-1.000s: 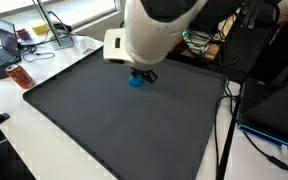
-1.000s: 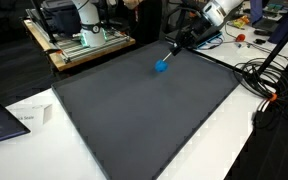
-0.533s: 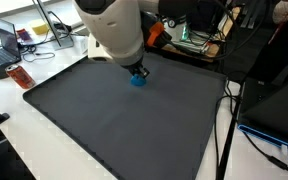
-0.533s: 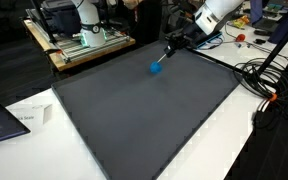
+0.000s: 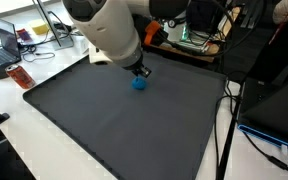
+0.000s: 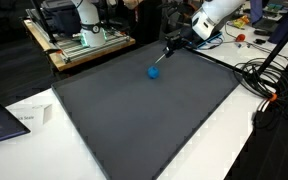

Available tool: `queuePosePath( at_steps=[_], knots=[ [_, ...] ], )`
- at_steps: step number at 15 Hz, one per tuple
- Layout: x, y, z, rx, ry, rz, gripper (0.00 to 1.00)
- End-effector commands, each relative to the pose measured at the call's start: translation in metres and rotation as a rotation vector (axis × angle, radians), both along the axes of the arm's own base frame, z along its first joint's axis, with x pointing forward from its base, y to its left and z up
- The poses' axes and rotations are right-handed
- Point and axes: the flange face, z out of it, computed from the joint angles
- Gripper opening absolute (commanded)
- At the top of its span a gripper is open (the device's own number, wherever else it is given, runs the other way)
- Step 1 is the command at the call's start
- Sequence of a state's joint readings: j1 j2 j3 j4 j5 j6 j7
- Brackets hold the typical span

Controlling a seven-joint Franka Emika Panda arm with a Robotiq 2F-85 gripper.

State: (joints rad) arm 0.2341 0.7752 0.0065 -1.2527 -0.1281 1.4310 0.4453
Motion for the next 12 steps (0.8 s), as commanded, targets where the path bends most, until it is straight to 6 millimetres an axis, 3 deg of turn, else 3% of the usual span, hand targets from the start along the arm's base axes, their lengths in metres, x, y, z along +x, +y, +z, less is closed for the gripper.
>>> queuePosePath(
  at_steps=[1,7,12],
  knots=[
    [-0.002,-0.001,0.019,0.057,-0.044,-0.024,0.03],
    [0.015,-0.007,0.05,0.078,-0.214,-0.108,0.03],
    [0.024,-0.032,0.037,0.05,-0.254,-0.187,0.03]
  ],
)
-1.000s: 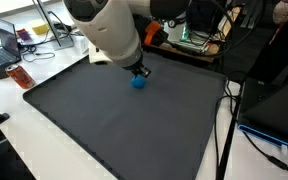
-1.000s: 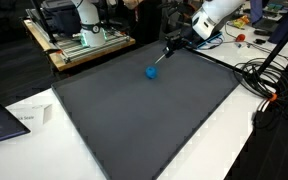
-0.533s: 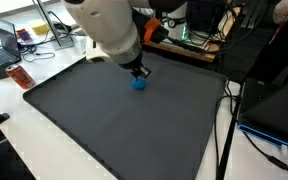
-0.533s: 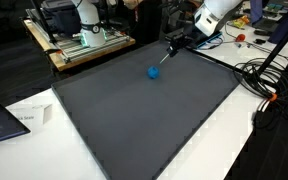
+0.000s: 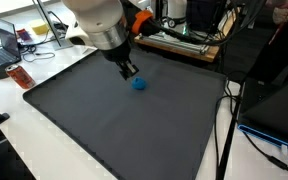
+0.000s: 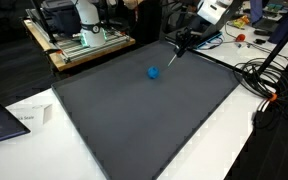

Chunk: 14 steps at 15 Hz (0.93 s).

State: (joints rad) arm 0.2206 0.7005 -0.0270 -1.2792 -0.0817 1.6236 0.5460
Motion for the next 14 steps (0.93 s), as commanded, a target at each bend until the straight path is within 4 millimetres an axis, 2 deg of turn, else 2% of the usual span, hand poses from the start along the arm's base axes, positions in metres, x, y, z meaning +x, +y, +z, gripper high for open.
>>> queuePosePath(
  at_steps=[1,7,14],
  knots=[
    [-0.002,-0.024,-0.015,0.012,-0.006,-0.074,0.03],
    [0.005,-0.052,-0.04,0.023,-0.036,-0.128,0.03],
    [0.002,-0.049,-0.07,0.017,0.024,-0.128,0.03]
  ],
)
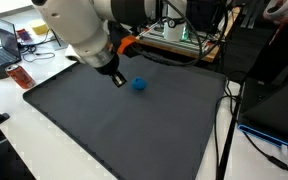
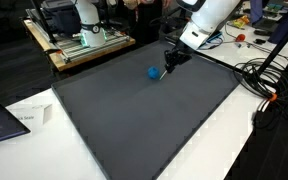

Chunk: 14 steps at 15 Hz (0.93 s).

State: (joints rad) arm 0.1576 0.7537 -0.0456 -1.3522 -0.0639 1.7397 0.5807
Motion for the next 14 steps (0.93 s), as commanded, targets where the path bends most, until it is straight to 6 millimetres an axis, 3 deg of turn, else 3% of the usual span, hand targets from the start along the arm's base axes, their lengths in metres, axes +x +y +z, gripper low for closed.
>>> queuePosePath(
  at_steps=[1,14],
  knots=[
    [-0.002,0.005,-0.01,0.035,0.028,-0.014,0.03],
    [-0.01,0.01,-0.038,0.176,0.125,0.0,0.03]
  ],
)
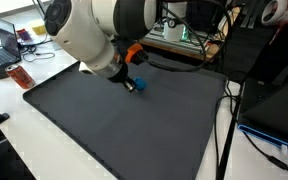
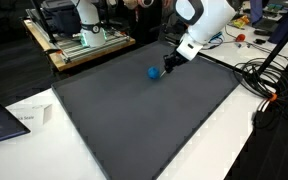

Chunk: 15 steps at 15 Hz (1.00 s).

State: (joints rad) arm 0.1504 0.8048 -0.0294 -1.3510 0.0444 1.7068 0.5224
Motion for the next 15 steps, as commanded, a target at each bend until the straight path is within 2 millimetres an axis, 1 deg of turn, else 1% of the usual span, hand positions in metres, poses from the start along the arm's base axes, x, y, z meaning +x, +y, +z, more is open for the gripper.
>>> queuePosePath(
  at_steps=[1,8,15],
  knots=[
    [0.001,-0.004,-0.002,0.072,0.029,0.0,0.03],
    [0.001,-0.013,-0.007,0.151,0.041,0.011,0.03],
    [0.002,-0.037,-0.013,0.265,0.054,-0.001,0.03]
  ],
)
